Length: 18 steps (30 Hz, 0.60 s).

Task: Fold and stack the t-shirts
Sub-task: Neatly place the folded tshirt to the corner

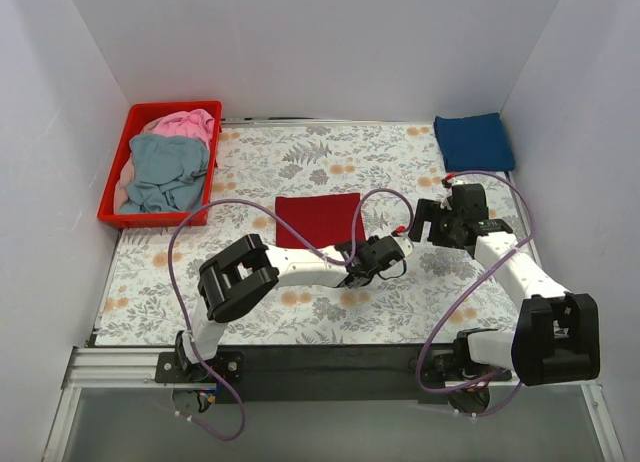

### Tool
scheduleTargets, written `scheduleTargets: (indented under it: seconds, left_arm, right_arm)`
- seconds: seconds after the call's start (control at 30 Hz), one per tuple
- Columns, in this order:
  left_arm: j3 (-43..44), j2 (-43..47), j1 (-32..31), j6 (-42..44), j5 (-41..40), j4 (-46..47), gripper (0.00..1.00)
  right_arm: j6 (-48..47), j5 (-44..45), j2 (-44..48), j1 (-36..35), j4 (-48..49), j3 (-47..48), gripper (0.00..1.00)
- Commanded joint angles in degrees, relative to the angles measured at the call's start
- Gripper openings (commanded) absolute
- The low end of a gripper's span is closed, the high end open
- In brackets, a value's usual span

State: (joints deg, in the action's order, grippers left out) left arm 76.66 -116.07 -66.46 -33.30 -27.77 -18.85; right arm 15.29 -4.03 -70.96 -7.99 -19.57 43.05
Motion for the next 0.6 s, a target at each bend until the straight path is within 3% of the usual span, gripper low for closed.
scheduleTargets:
  seconds: [0.0, 0.1, 0.17, 0.4, 0.57]
  left_arm:
    - [0.59, -1.7, -0.34, 0.17, -1.58, -0.57, 0.29]
    - [0.5, -1.88, -0.34, -0.97, -2.9, -0.48, 0.06]
    - [0.24, -0.92, -0.34, -1.68, -2.99, -0.05, 0.0]
    - [-4.06, 6.2, 0.97, -6.07, 1.57, 4.35, 0.0]
    - [-5.82, 8.05, 1.94, -8.71, 2.81, 4.52, 0.0]
  right_arm:
    - [1.14, -3.25, -0.32, 0.17, 3.31, -1.12, 0.97]
    - [3.07, -7.12, -1.2, 0.17, 5.94, -2.09, 0.96]
    - [5.36, -11.41, -2.07, 0.17, 7.96, -3.05, 0.96]
    - [19.32, -25.04, -8.66, 0.08, 22.63, -6.04, 0.97]
    - [31.63, -31.12, -15.24, -0.36, 39.07, -9.21, 0.98]
